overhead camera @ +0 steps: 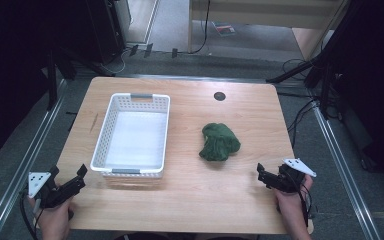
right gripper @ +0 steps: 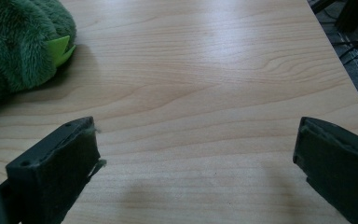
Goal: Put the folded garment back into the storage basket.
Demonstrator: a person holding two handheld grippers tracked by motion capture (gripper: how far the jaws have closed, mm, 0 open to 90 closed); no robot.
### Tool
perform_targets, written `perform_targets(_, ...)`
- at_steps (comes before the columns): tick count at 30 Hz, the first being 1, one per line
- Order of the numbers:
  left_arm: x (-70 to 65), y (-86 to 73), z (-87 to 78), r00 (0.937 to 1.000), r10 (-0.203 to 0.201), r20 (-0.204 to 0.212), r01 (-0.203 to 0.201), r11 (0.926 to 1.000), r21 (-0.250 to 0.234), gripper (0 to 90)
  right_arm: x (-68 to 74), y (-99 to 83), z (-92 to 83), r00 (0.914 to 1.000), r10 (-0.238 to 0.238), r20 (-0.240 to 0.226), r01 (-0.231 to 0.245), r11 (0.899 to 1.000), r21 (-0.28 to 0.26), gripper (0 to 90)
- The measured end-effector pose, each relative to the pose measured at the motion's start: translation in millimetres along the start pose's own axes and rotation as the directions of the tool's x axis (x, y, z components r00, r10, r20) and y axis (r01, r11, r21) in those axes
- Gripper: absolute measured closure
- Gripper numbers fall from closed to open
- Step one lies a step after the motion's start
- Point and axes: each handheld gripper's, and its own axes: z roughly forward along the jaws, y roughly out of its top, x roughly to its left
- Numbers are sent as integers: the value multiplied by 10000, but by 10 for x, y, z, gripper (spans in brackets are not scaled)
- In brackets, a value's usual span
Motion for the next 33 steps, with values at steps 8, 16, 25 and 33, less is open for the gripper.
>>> perform_targets(8,-53,10,13,9970,563,-527,-540,9976,445,41,6,4,5,10000,-50,-29,50,10000,56,4)
perform_targets(16,-68,123,-106,9990,351,-289,-349,9994,73,22,16,11,17,9999,-115,-1,115,9999,78,4)
perform_targets(25,-227,341,-204,9999,63,125,-61,9999,-161,22,14,9,15,9999,-156,-14,156,9999,60,4)
perform_targets(33,-553,542,-252,9969,675,406,-670,9977,-132,22,9,5,6,9999,-79,-119,80,10000,48,4)
